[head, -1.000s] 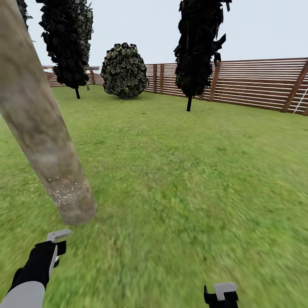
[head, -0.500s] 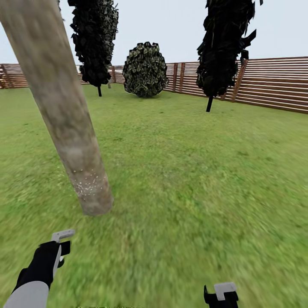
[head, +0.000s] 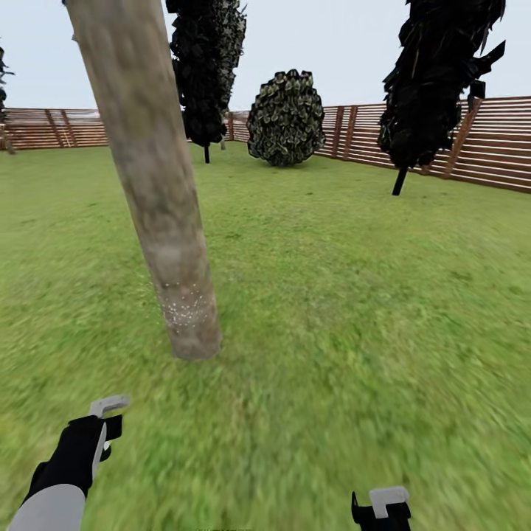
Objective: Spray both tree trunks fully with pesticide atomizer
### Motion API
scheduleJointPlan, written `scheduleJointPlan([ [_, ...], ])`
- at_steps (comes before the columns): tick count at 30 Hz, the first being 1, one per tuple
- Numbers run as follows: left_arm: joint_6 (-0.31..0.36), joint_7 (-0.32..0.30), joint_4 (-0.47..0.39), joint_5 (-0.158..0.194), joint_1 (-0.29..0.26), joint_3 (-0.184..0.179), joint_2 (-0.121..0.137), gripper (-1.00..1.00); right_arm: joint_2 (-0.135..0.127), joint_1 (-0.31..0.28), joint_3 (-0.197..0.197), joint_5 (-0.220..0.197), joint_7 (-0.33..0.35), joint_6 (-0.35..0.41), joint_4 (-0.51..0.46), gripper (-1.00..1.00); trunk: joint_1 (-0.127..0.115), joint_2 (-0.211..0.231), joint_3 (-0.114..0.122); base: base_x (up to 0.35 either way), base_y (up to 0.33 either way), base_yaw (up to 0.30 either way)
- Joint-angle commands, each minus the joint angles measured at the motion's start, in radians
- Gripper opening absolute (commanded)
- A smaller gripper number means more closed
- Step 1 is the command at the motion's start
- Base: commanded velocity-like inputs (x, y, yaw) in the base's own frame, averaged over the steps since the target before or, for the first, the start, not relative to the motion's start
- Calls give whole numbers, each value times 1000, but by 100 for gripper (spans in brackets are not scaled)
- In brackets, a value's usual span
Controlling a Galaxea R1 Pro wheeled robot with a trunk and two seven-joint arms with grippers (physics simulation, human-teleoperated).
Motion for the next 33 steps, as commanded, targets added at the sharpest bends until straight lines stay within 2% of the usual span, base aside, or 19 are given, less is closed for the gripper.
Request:
scheduleJointPlan([
  [1, 0, 0, 0, -1, 0, 0, 0, -100, 0, 0, 0, 0, 0, 0, 0, 100, 0, 0, 0, 0, 0, 278],
  [11, 0, 0, 1, -1, 0, -2, -3, -100, -1, 0, 2, 0, 1, 0, 1, 100, 0, 0, -4, 79, -165, 273],
  [20, 0, 0, 1, -1, 0, -2, -9, -100, -7, 0, 4, 3, 3, -1, 1, 100, 0, 0, -5, 128, -244, 33],
  [23, 0, 0, 1, -1, 0, -2, -9, -100, -35, 0, 2, -2, 7, -1, -1, 100, 0, 0, -5, 131, -245, 1],
  [24, 0, 0, 1, -1, 0, -2, -9, -100, -49, 0, 2, -4, 20, 0, -1, 100, 0, 0, -5, 131, -245, 0],
  [25, 0, 0, 1, -1, 0, -2, -9, -100, -60, 0, 0, -6, 62, 0, -1, 100, 0, 0, -5, 131, -245, 0],
  [27, 0, 0, 1, -1, 0, -2, -10, -100, -87, 0, -4, -8, 192, 0, -2, 100, 0, 0, -5, 131, -245, 0],
  [28, 0, 0, 1, -1, 0, -2, -10, -100, -98, 0, -13, -9, 241, 0, -2, 100, 0, 0, -5, 131, -245, 0],
  [29, 0, 0, 1, -1, 0, -4, -10, -100, -108, 0, -48, -8, 284, 0, -2, 100, 0, 0, -5, 131, -245, 0],
  [30, 0, 0, 1, -1, 0, -10, -11, -100, -111, 0, -85, -7, 301, -1, -2, 100, 0, 0, -5, 131, -245, 0],
  [31, 1, 3, 1, -1, 0, -27, -11, -100, -114, 0, -142, -5, 315, -1, -3, 100, 0, 0, -5, 131, -245, 0],
  [33, 1, 5, 1, -1, 0, -50, -11, -100, -115, 0, -197, -4, 324, 0, -3, 100, 0, 0, -5, 131, -245, 0],
])
